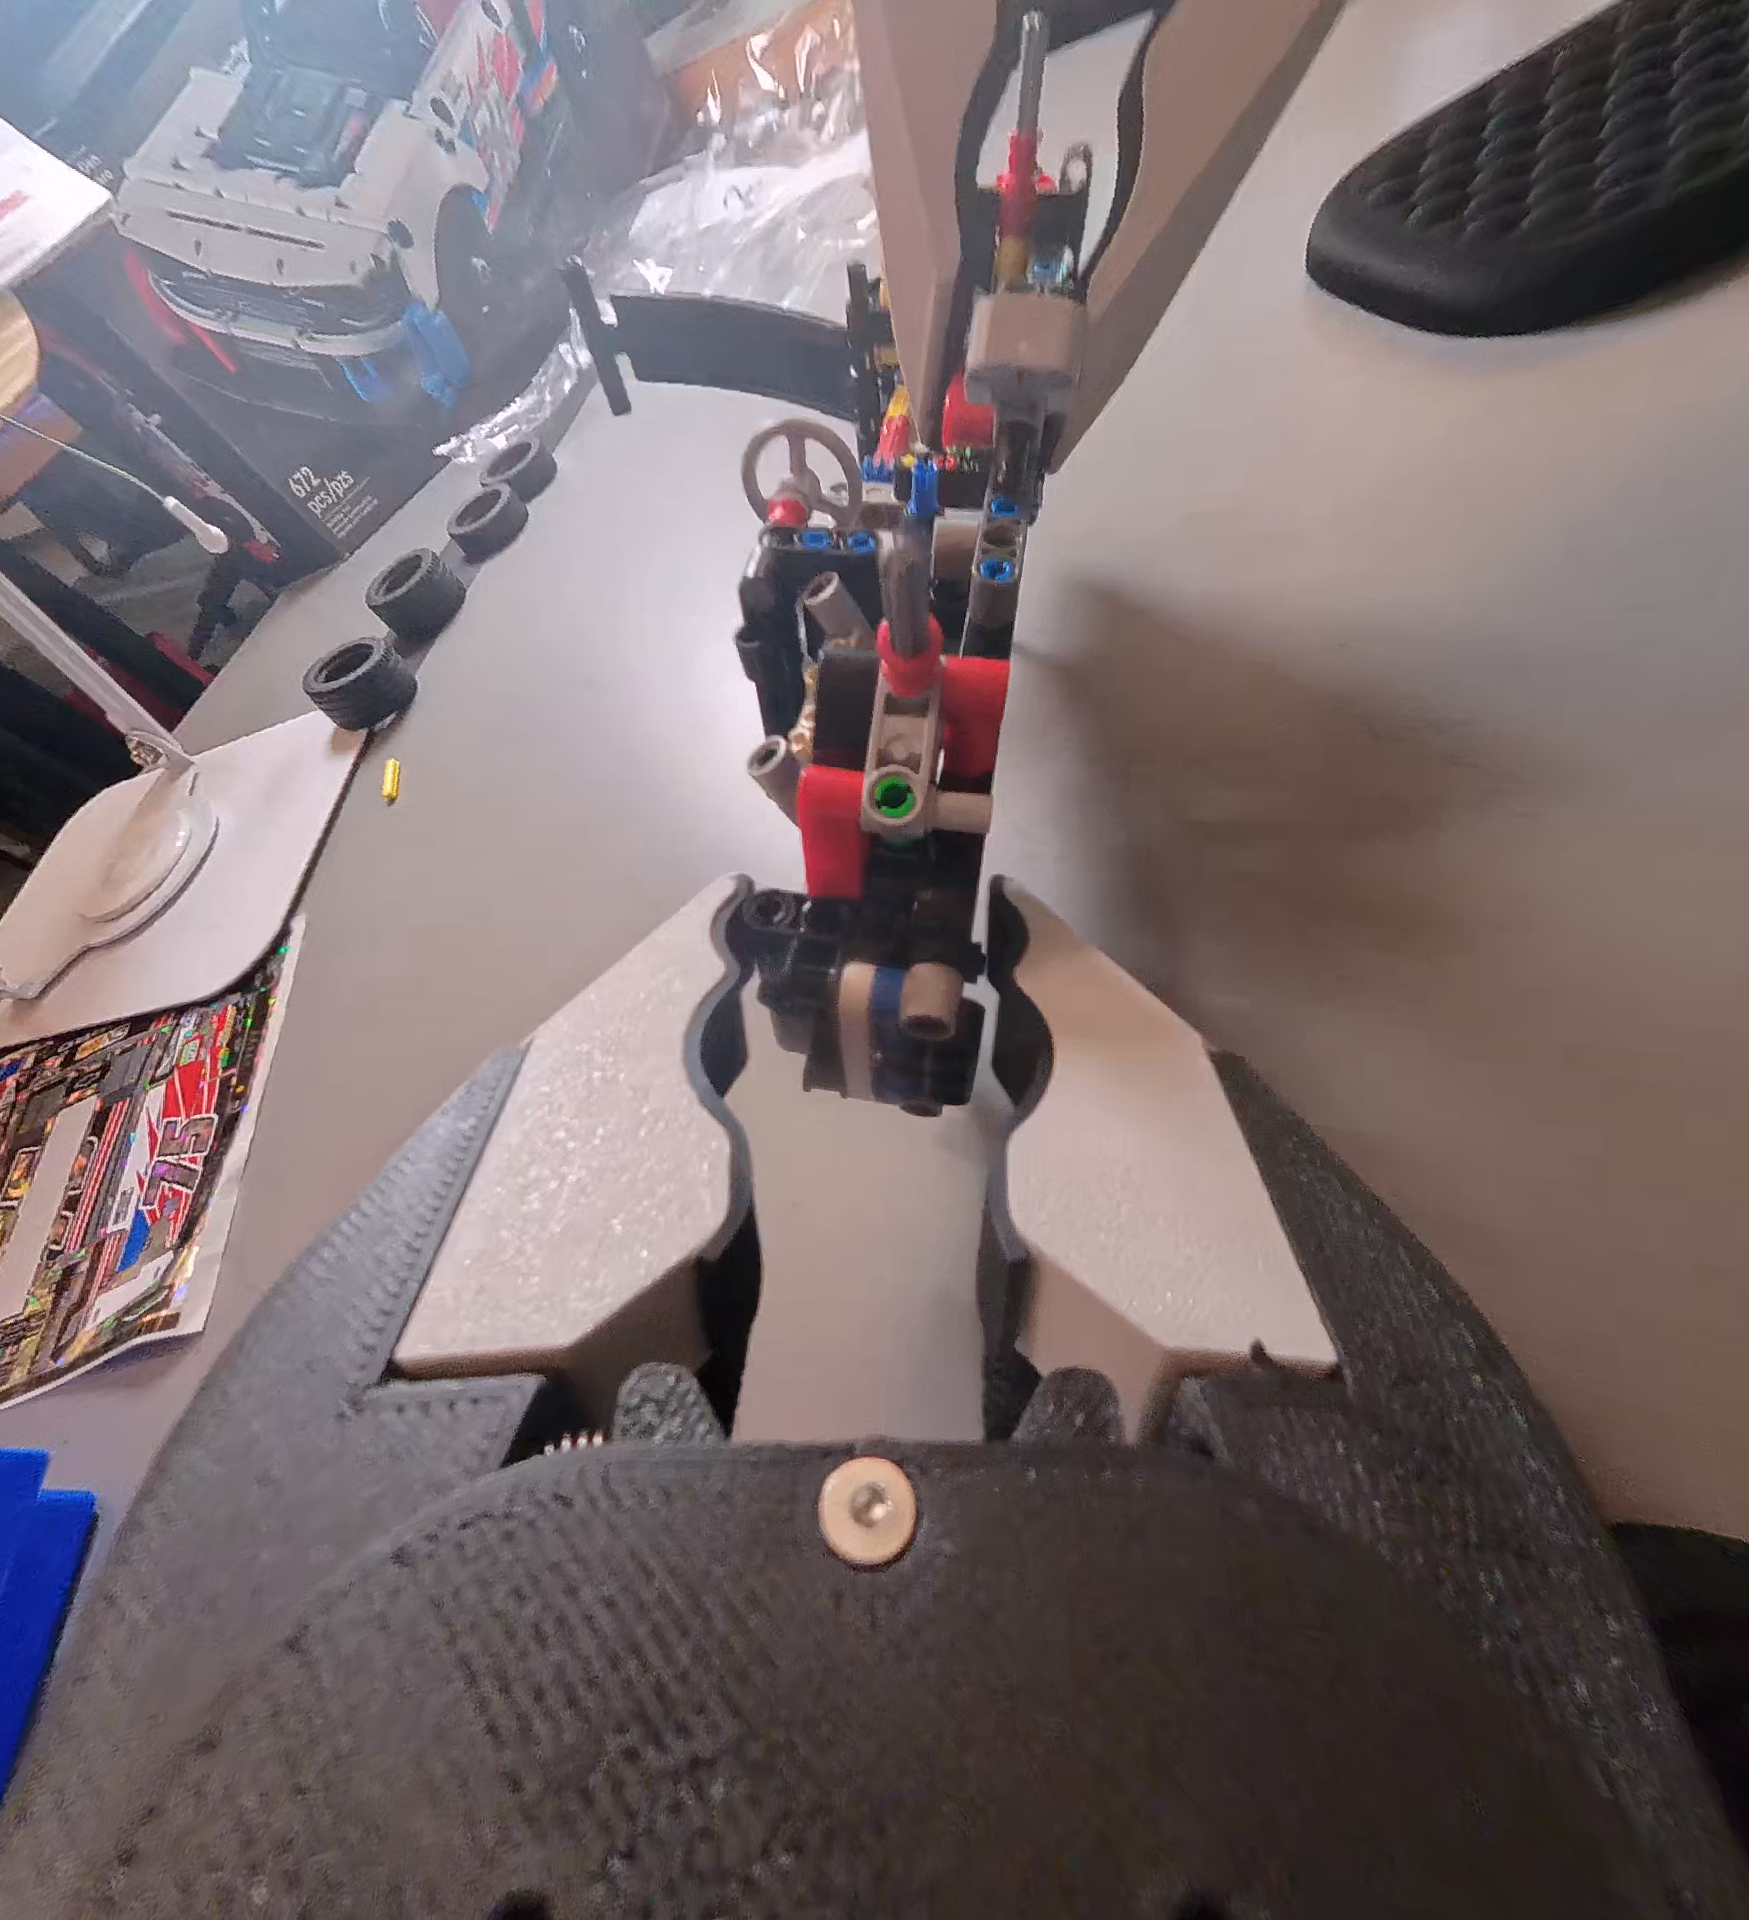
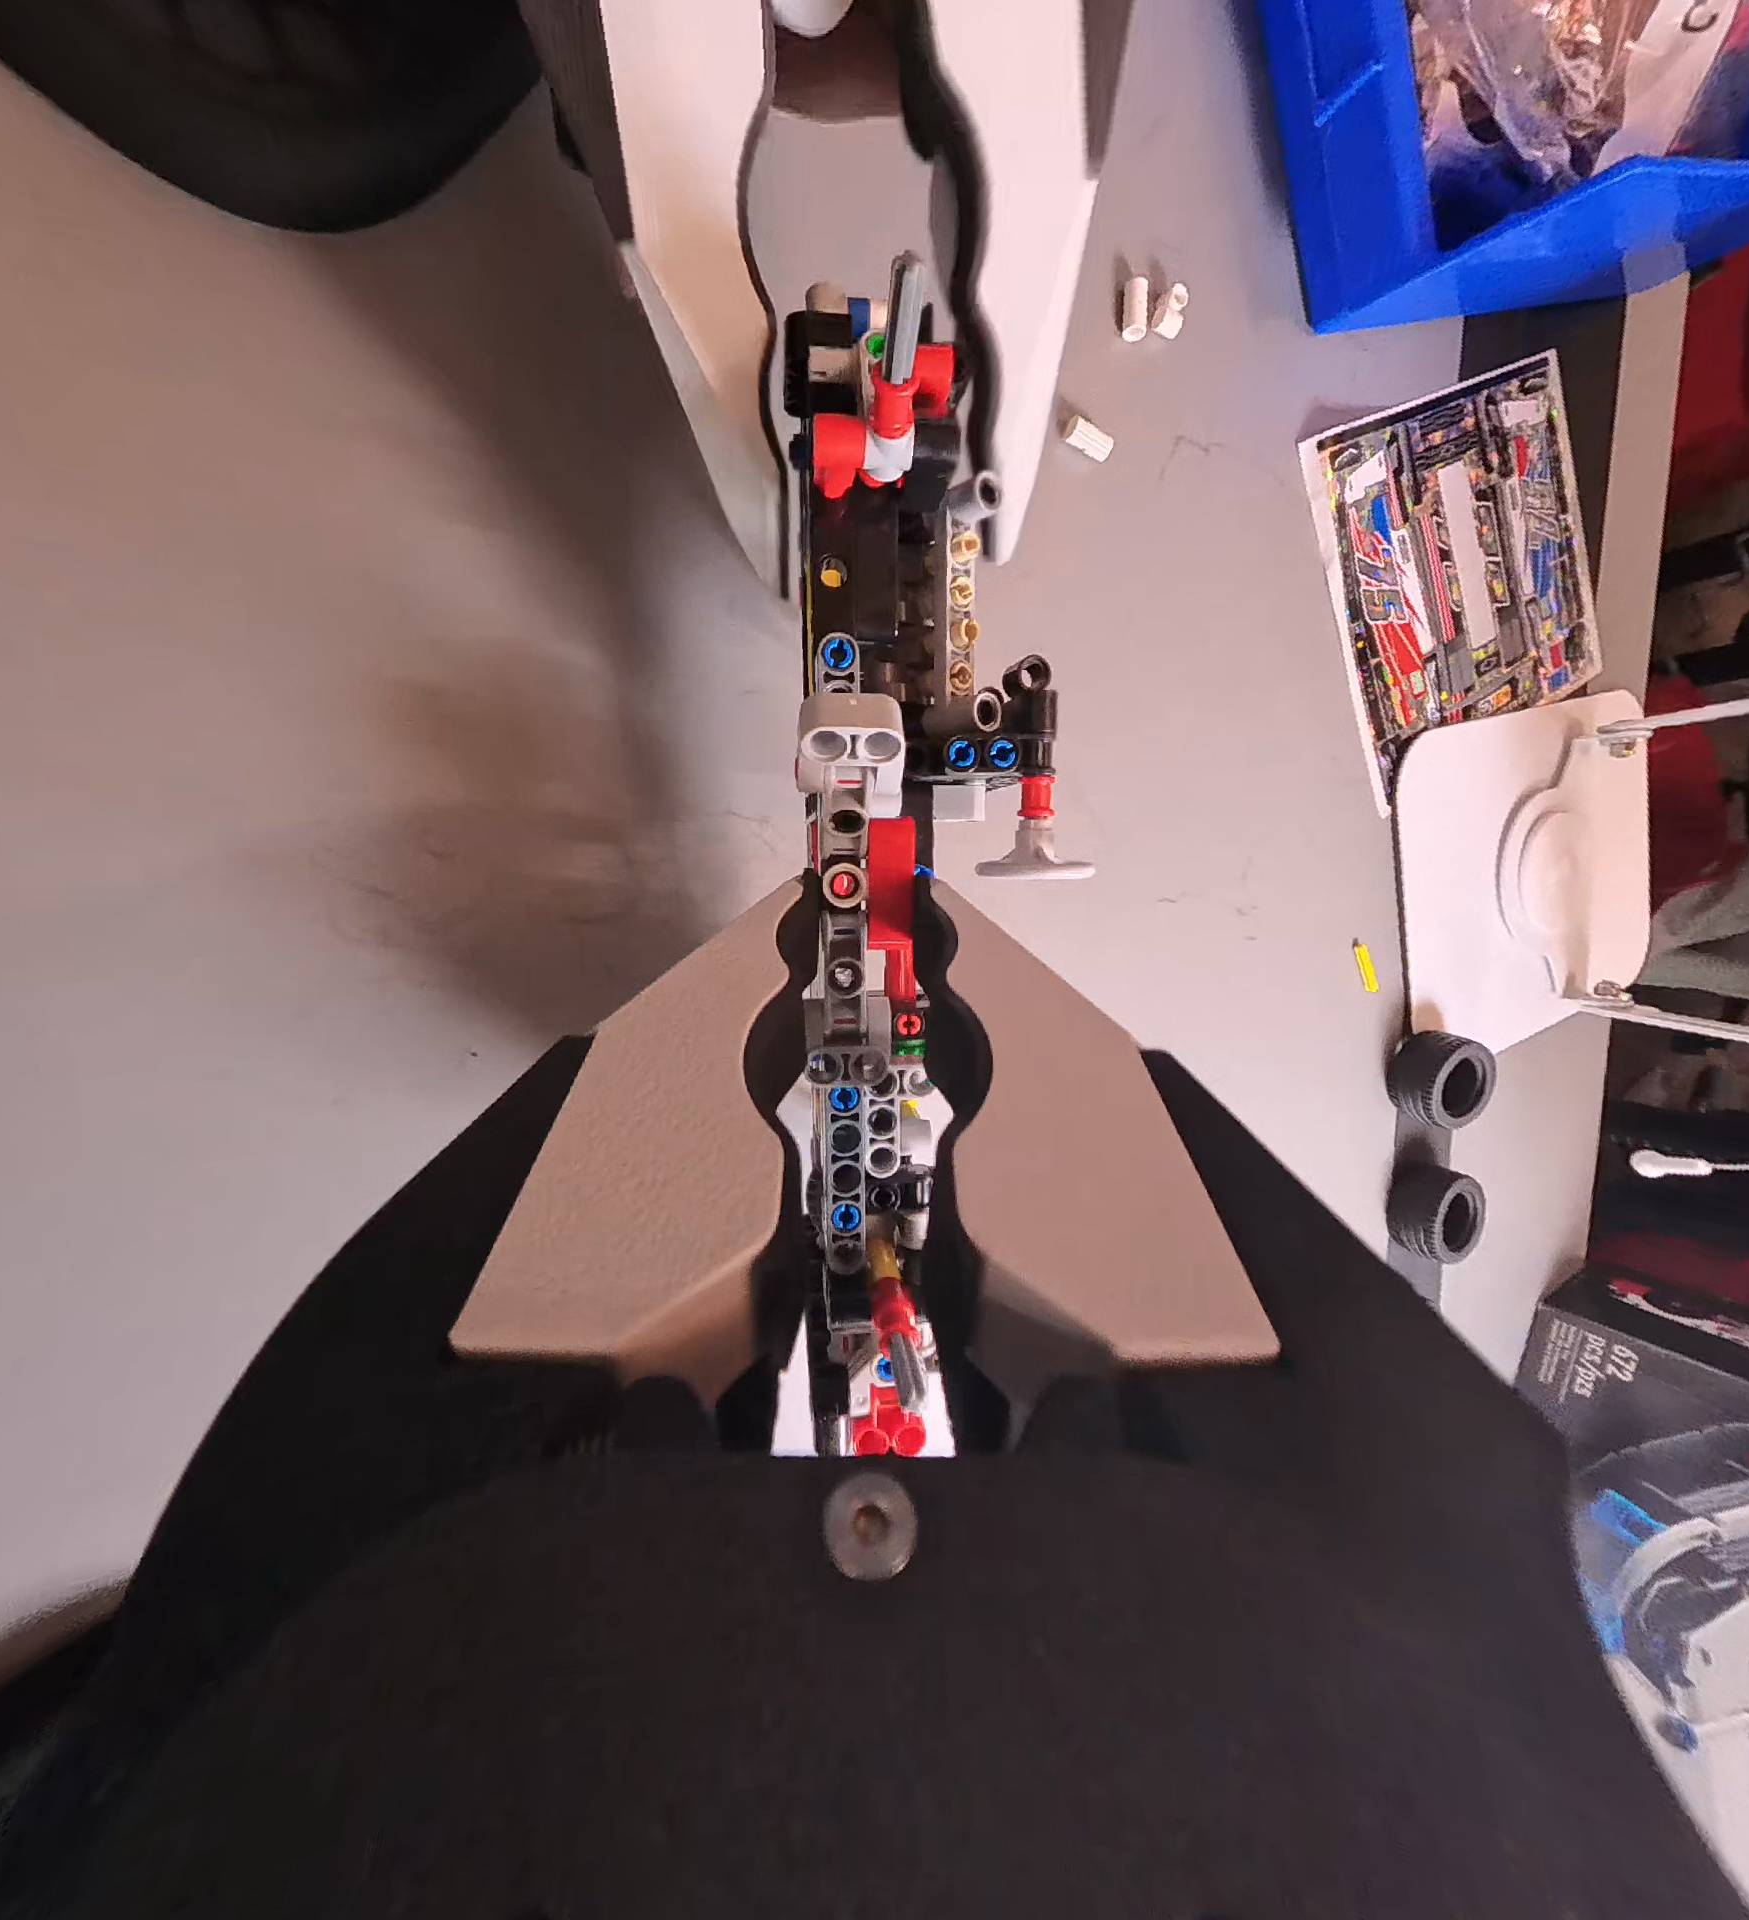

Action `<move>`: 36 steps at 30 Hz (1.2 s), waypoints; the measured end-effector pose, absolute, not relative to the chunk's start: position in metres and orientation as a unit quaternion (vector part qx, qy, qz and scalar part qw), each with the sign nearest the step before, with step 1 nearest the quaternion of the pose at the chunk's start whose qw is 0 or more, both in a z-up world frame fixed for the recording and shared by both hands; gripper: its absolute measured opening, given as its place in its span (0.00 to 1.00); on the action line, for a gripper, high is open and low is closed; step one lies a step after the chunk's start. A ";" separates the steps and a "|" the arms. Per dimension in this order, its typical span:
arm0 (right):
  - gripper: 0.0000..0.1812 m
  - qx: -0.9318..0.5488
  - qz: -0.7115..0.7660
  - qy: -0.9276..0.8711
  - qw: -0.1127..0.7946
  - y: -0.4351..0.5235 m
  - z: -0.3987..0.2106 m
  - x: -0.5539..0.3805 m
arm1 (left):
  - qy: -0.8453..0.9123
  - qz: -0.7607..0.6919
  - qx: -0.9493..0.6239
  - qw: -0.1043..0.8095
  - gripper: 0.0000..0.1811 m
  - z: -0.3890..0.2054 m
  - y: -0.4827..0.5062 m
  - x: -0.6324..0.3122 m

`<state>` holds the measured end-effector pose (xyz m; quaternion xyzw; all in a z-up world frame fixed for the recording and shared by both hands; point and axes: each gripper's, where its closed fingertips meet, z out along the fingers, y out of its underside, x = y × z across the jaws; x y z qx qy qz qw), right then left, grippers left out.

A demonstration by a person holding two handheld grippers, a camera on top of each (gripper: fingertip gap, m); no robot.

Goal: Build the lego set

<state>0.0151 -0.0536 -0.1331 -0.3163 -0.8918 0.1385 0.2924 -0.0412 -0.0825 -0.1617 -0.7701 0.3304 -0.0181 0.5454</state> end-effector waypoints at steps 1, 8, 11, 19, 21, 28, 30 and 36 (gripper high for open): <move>0.08 -0.314 0.133 -0.893 0.292 -0.054 -0.134 0.016 | 0.325 -0.030 -0.766 0.553 0.28 -0.155 -0.084 -0.040; 0.08 -0.293 0.139 -0.901 0.289 -0.063 -0.138 0.014 | 0.385 -0.007 -0.729 0.566 0.22 -0.112 -0.092 -0.007; 0.08 -0.278 0.146 -0.906 0.283 -0.069 -0.137 0.012 | 0.425 0.035 -0.733 0.530 0.15 -0.122 -0.085 0.001; 0.08 -0.266 0.170 -0.911 0.266 -0.078 -0.136 0.012 | 0.456 0.024 -0.750 0.478 0.07 -0.141 -0.087 0.009; 0.08 -0.263 0.175 -0.910 0.268 -0.078 -0.134 0.011 | 0.449 0.023 -0.754 0.478 0.07 -0.141 -0.085 0.008; 0.08 -0.260 0.200 -0.906 0.268 -0.083 -0.126 0.009 | 0.422 -0.015 -0.779 0.462 0.07 -0.141 -0.085 0.005; 0.08 -0.262 0.209 -0.903 0.269 -0.083 -0.126 0.009 | 0.424 -0.019 -0.784 0.453 0.07 -0.141 -0.085 0.005; 0.08 -0.266 0.232 -0.895 0.272 -0.084 -0.125 0.012 | 0.426 -0.051 -0.788 0.441 0.07 -0.140 -0.087 0.009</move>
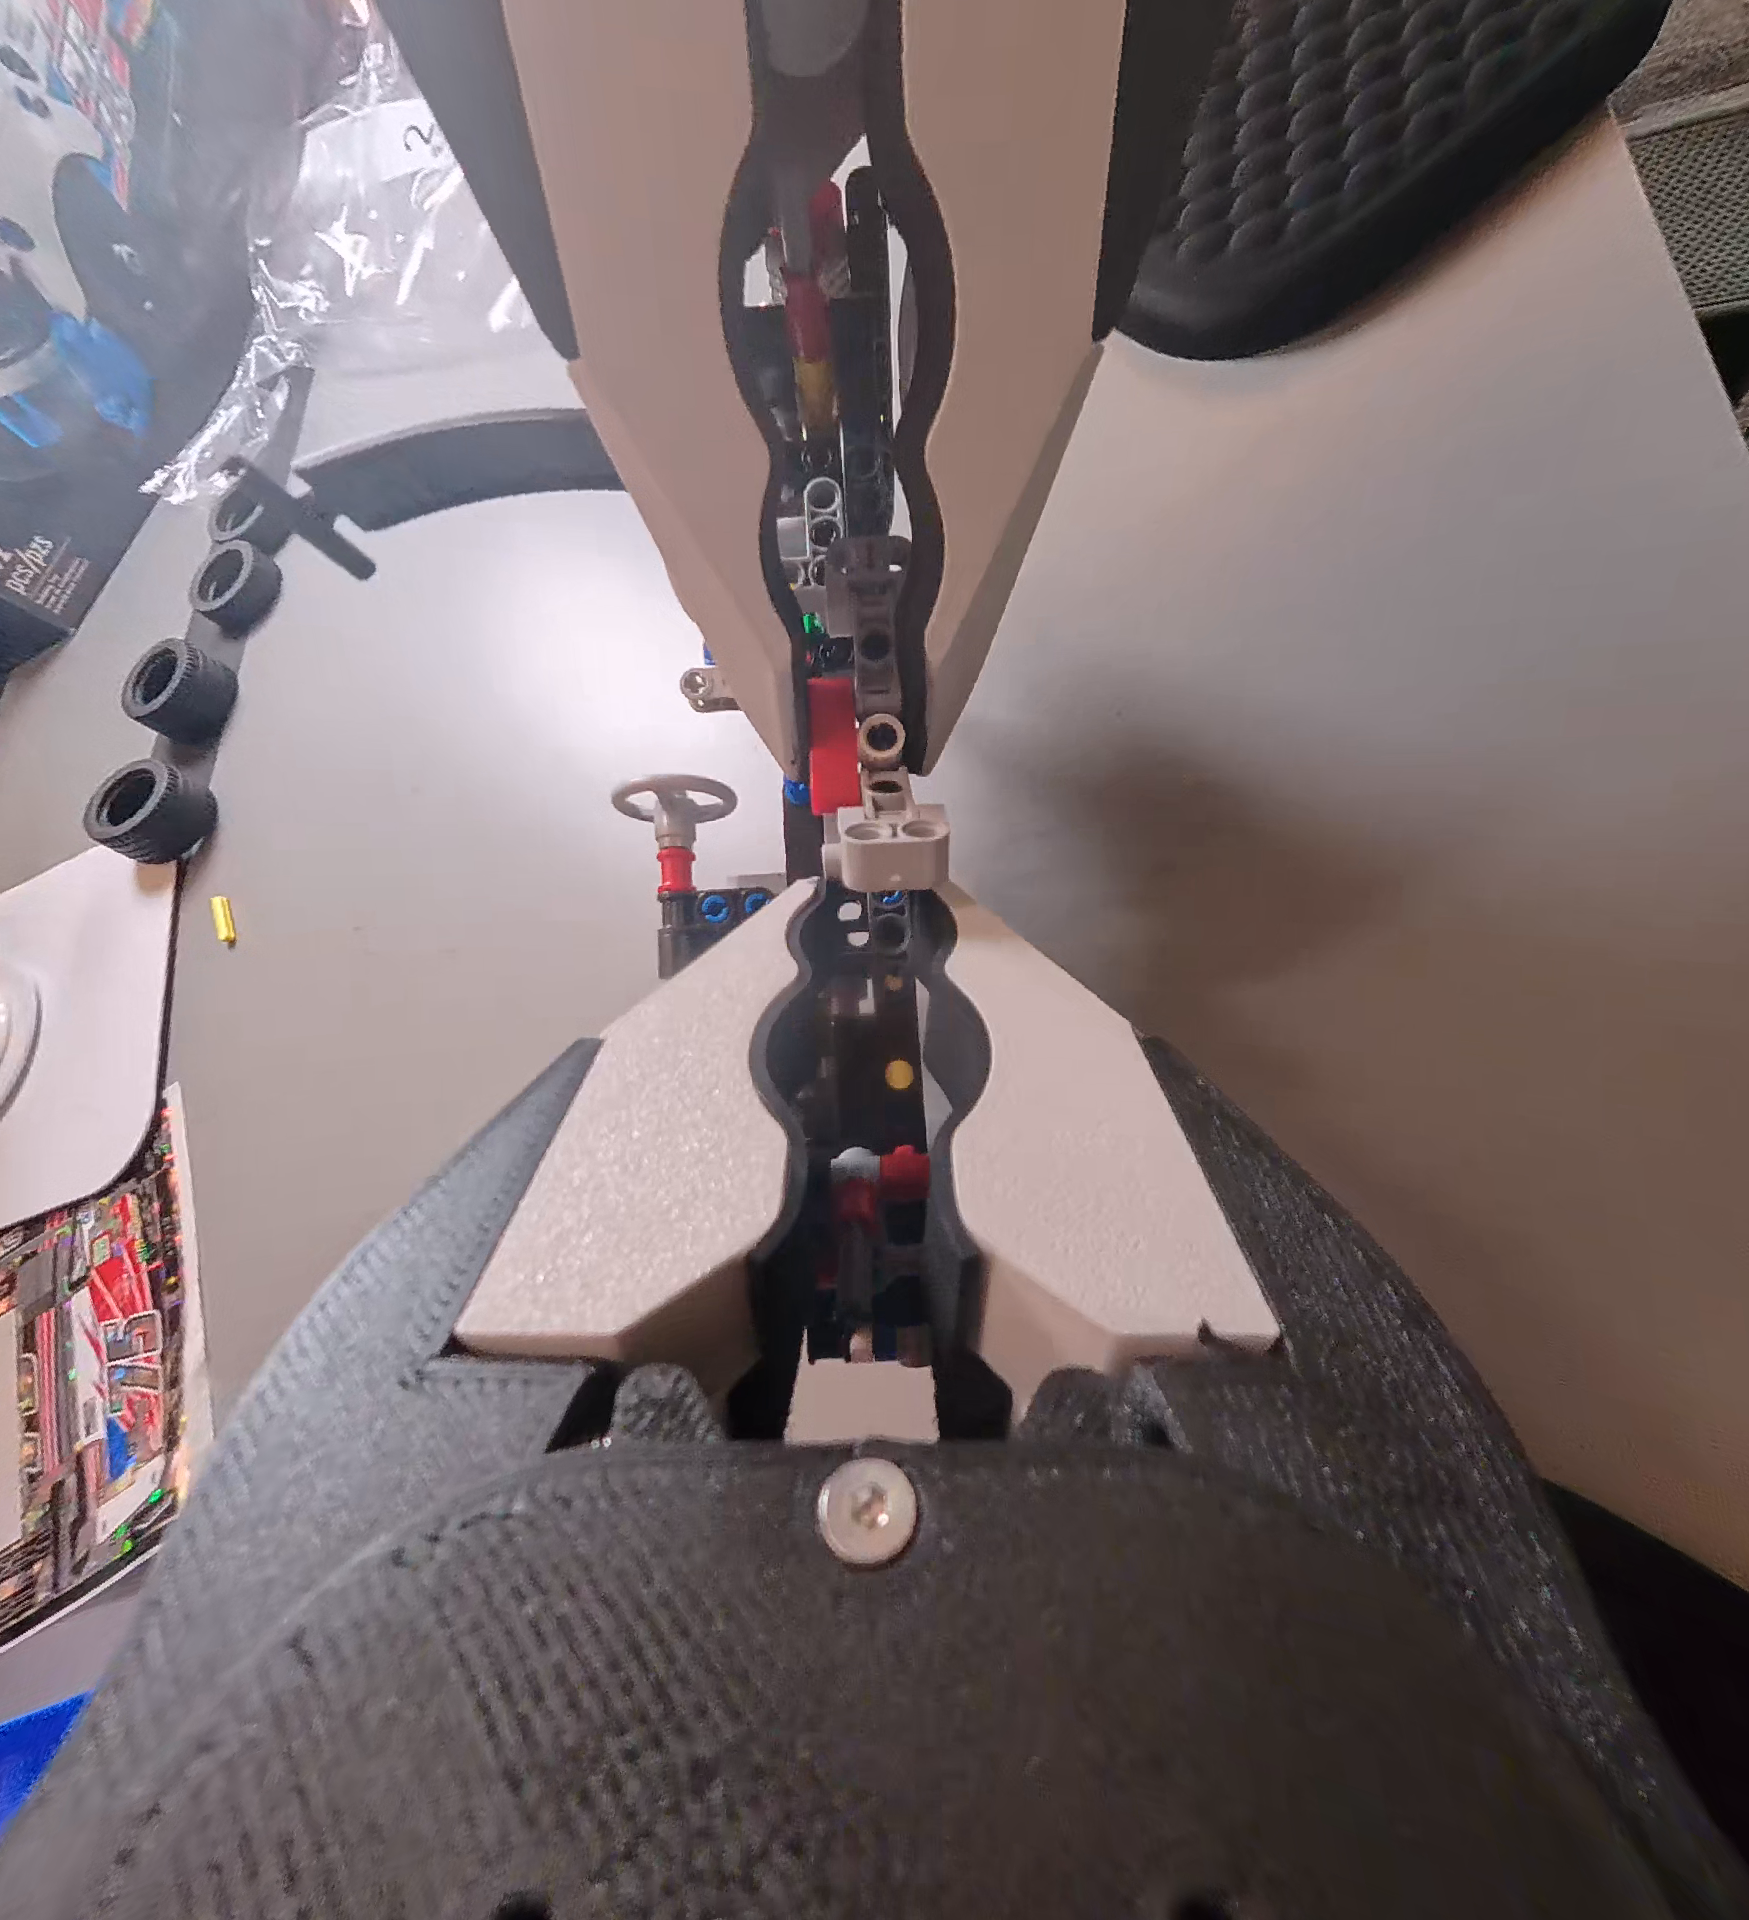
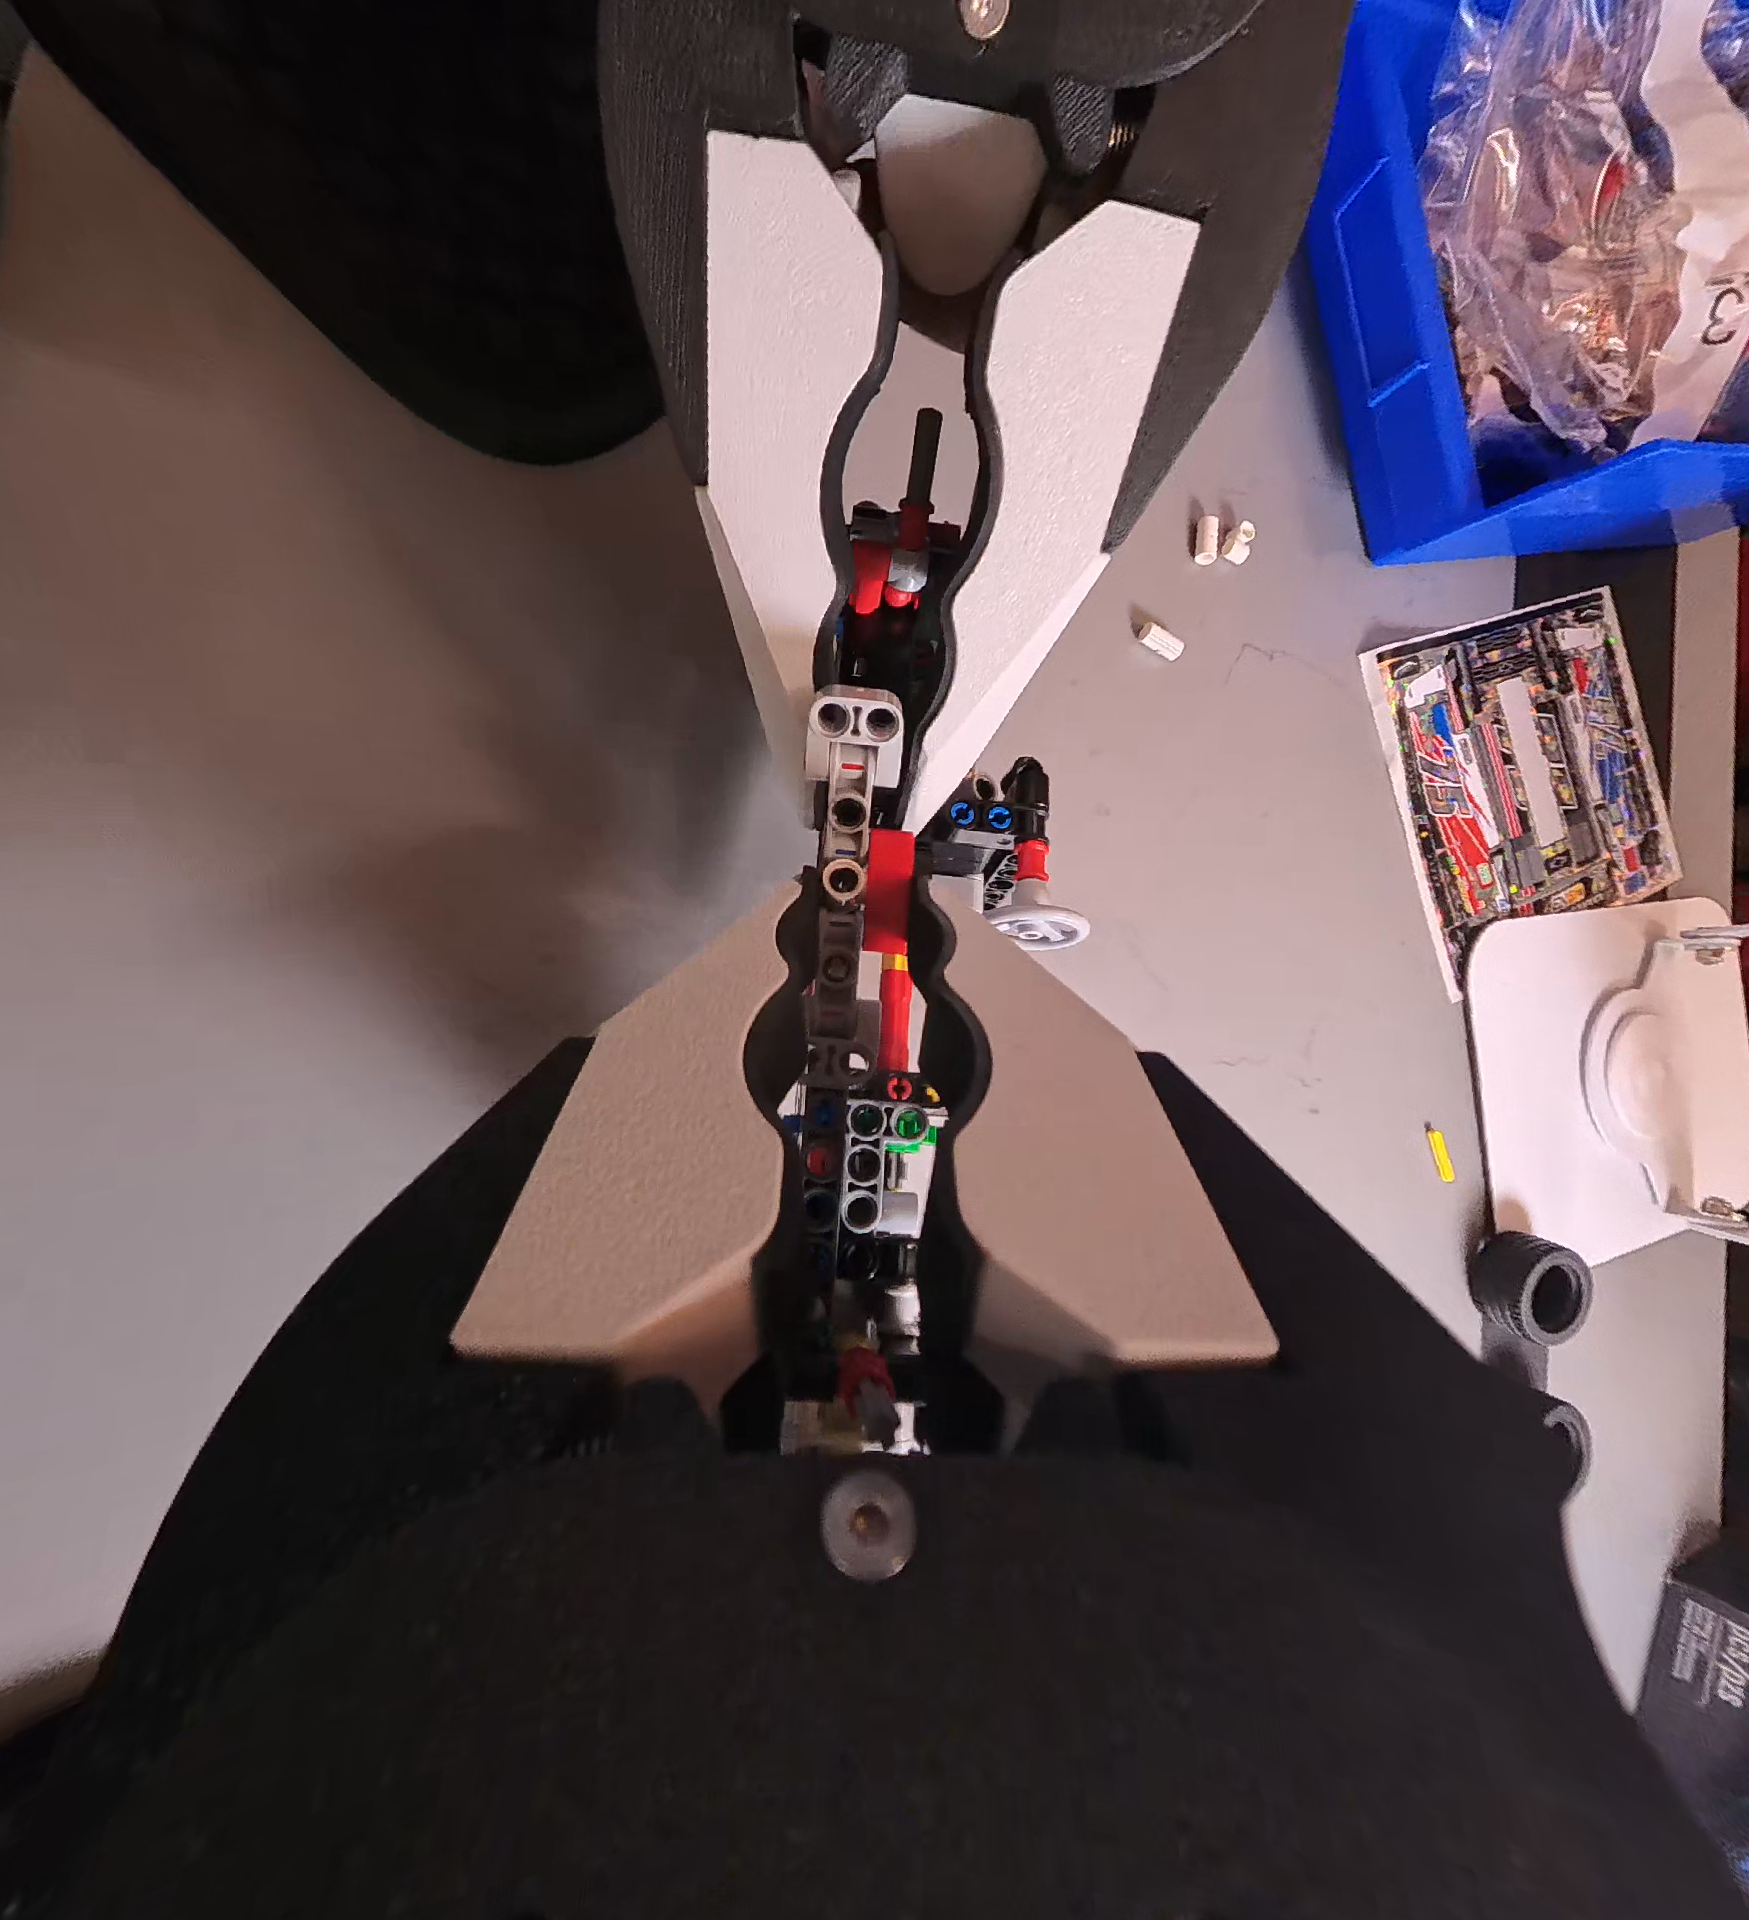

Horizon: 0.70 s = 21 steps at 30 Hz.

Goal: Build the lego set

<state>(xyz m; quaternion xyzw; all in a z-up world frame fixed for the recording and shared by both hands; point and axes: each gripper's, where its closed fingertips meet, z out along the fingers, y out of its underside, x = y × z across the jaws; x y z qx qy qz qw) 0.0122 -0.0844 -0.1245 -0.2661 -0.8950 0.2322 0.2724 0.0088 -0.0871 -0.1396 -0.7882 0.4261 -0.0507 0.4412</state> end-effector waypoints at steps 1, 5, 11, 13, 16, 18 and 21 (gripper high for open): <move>0.08 -0.270 0.239 -0.893 0.271 -0.084 -0.124 0.013 | 0.425 -0.061 -0.788 0.441 0.07 -0.139 -0.087 0.010; 0.08 -0.280 0.262 -0.885 0.264 -0.084 -0.124 0.016 | 0.428 -0.077 -0.788 0.435 0.07 -0.139 -0.088 0.013; 0.08 -0.296 0.297 -0.873 0.251 -0.083 -0.125 0.018 | 0.432 -0.096 -0.795 0.414 0.07 -0.140 -0.087 0.015; 0.08 -0.300 0.303 -0.869 0.250 -0.082 -0.126 0.019 | 0.434 -0.102 -0.798 0.405 0.07 -0.140 -0.086 0.016; 0.08 -0.308 0.315 -0.864 0.243 -0.079 -0.125 0.020 | 0.432 -0.114 -0.803 0.395 0.07 -0.140 -0.084 0.017; 0.08 -0.312 0.320 -0.861 0.243 -0.077 -0.125 0.020 | 0.432 -0.120 -0.805 0.389 0.07 -0.140 -0.083 0.017; 0.08 -0.321 0.332 -0.856 0.234 -0.075 -0.125 0.021 | 0.435 -0.124 -0.805 0.383 0.07 -0.140 -0.081 0.018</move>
